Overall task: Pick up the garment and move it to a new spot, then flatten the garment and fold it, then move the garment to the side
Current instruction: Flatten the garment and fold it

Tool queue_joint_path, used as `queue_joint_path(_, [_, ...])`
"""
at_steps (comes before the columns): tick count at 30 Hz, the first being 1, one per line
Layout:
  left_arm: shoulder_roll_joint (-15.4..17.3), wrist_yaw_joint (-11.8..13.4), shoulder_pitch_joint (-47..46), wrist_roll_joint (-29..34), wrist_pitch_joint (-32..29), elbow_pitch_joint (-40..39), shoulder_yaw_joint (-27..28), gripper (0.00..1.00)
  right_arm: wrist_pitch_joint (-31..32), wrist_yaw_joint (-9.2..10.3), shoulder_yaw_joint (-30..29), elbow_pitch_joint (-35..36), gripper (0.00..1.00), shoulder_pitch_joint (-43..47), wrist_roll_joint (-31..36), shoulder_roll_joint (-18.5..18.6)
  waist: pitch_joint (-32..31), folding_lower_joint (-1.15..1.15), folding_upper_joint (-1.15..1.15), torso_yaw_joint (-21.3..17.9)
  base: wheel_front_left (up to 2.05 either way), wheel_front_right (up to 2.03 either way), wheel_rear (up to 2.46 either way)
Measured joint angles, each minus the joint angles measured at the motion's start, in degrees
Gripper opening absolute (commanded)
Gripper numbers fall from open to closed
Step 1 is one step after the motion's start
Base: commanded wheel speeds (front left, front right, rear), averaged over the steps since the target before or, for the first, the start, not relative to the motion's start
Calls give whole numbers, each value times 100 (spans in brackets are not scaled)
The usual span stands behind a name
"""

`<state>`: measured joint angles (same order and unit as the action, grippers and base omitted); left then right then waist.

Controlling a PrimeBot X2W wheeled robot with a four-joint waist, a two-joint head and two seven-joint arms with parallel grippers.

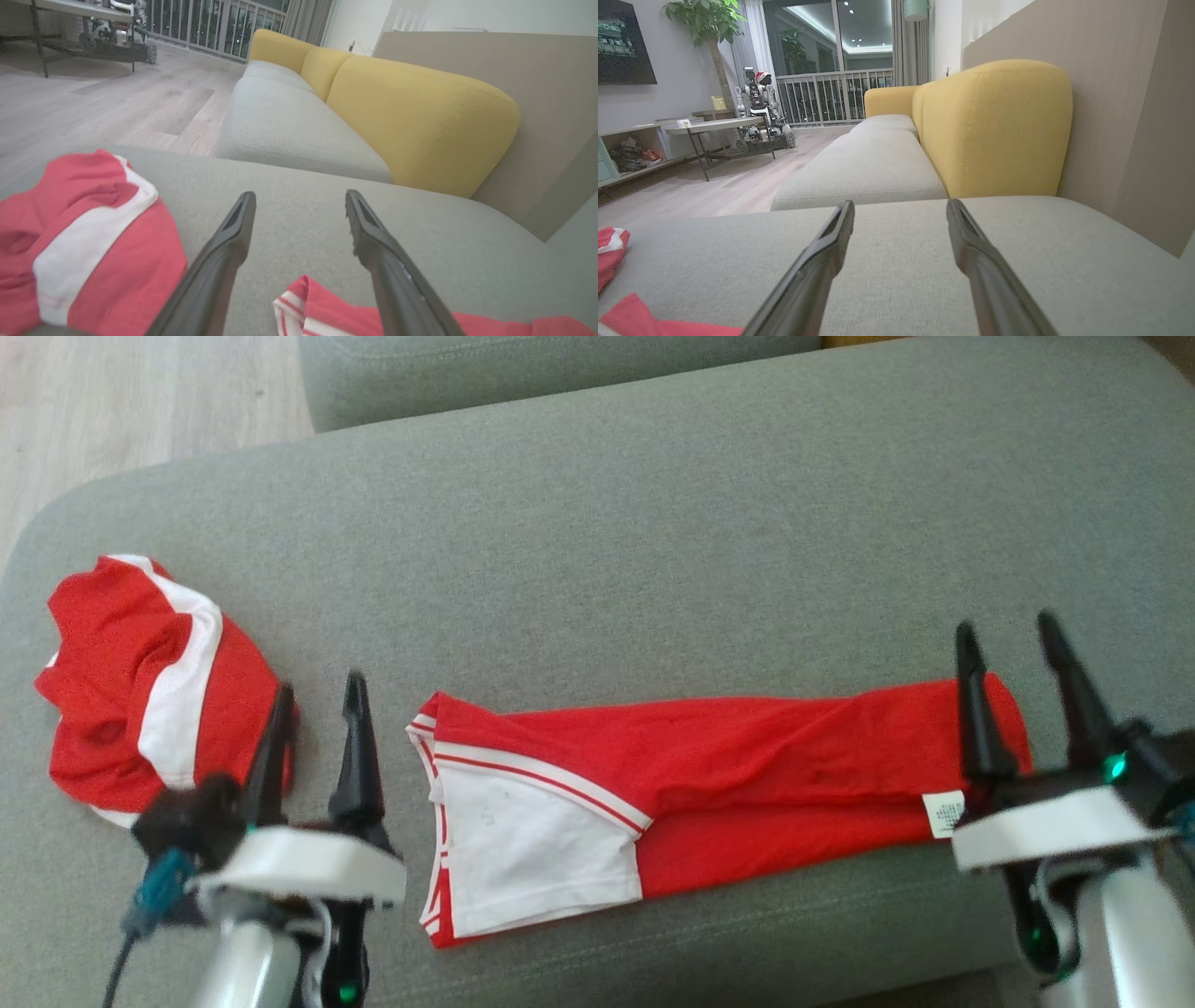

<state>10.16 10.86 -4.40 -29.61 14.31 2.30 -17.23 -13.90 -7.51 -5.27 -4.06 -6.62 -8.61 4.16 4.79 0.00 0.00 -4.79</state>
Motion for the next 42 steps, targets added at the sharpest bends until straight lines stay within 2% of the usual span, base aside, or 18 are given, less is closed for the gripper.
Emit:
queue_joint_path(4, [-387, -341, 413, 470, -1, 159, 416, 100, -32, 0, 42, -120, 100, 266, 48, -82, -45, 0, 0, -8, 0, 0, 0])
queue_joint_path(5, [-511, -506, 523, 657, -1, 192, 589, 100, -33, 0, 68, -172, 100, 324, 48, -99, -57, 0, 0, -12, 0, 0, 0])
queue_joint_path(8, [-604, -736, 547, 859, -1, 296, 750, 100, -56, 0, 75, -178, 100, 338, 47, -119, -72, 0, 0, -20, 0, 0, 0])
queue_joint_path(15, [-701, -1044, 545, 1057, -1, 464, 1010, 100, -57, 0, -29, -361, 100, 337, 37, -125, -73, 0, 0, -17, 0, 0, 0])
queue_joint_path(22, [-716, -1095, 525, 1121, -1, 567, 972, 100, 360, 0, -675, -1326, 100, 270, -34, -138, 63, 0, 0, -14, 0, 0, 0])
queue_joint_path(30, [-727, -1193, 303, 1245, -1, 646, 865, 100, 842, 0, -1300, -2174, 100, -441, -140, -148, 423, 0, 0, 22, 0, 0, 0])
queue_joint_path(35, [-733, -1245, 129, 1299, -1, 683, 875, 100, 1047, 0, -1515, -2613, 100, -734, -124, -148, 646, 0, 0, 47, 0, 0, 0])
queue_joint_path(42, [-736, -1377, -32, 1495, -1, 770, 946, 100, 1265, 0, -1519, -3032, 100, -1007, -129, -149, 811, 0, 0, 54, 0, 0, 0])
